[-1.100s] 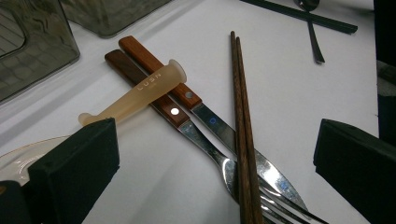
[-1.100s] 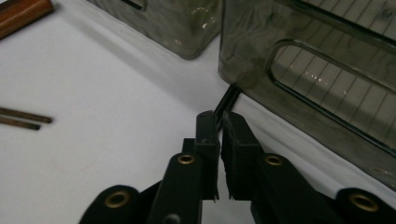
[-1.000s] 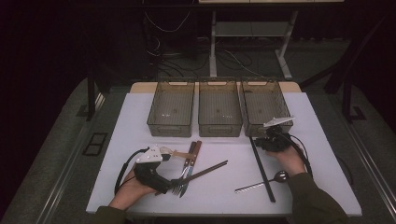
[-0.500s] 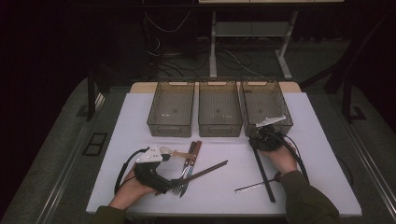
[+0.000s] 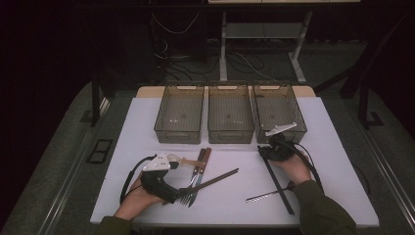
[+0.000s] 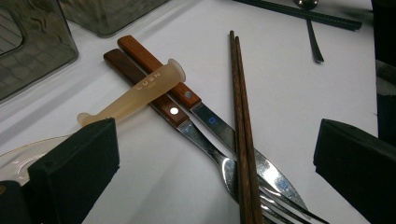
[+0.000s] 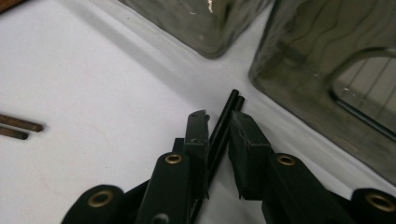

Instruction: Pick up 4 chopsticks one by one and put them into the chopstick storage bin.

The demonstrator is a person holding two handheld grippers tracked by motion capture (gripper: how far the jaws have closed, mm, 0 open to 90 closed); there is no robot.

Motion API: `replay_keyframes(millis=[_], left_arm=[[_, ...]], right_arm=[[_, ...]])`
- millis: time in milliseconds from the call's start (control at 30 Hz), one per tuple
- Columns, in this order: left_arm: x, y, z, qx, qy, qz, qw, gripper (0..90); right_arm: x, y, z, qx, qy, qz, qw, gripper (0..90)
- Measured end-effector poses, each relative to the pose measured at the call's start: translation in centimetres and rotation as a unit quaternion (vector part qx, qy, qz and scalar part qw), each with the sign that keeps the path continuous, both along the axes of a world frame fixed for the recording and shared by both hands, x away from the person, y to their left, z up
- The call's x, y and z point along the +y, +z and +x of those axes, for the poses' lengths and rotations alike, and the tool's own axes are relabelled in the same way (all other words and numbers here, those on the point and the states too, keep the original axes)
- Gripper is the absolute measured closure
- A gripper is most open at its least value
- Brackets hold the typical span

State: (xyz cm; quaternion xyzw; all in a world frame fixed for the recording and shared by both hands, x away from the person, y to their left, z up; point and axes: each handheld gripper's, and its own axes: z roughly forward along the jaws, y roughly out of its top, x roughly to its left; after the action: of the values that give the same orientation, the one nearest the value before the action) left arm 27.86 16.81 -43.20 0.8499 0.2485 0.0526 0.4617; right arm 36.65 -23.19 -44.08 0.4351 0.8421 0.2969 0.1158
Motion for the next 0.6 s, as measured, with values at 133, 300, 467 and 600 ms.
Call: replay_keyframes(millis=[133,300,467,600], left_arm=[[0.0,0.0,0.0,0.000,-0.001,0.000,1.0000,0.0],[0.0,-0.1,0.1,0.000,0.001,-0.001,1.0000,0.0],[-0.1,-0.1,0.1,0.001,0.000,0.001,1.0000,0.0],[-0.1,-0.1,0.0,0.001,0.000,0.001,1.0000,0.0]], right_arm=[[-0.3,0.0,0.2,0.000,0.002,0.008,1.0000,73.7],[-0.8,0.7,0.4,-0.017,-0.001,0.024,0.9996,75.2],[-1.0,0.4,0.8,-0.017,-0.007,0.019,0.9996,84.4],[-0.9,0.0,1.2,-0.019,-0.008,0.014,0.9997,88.9]])
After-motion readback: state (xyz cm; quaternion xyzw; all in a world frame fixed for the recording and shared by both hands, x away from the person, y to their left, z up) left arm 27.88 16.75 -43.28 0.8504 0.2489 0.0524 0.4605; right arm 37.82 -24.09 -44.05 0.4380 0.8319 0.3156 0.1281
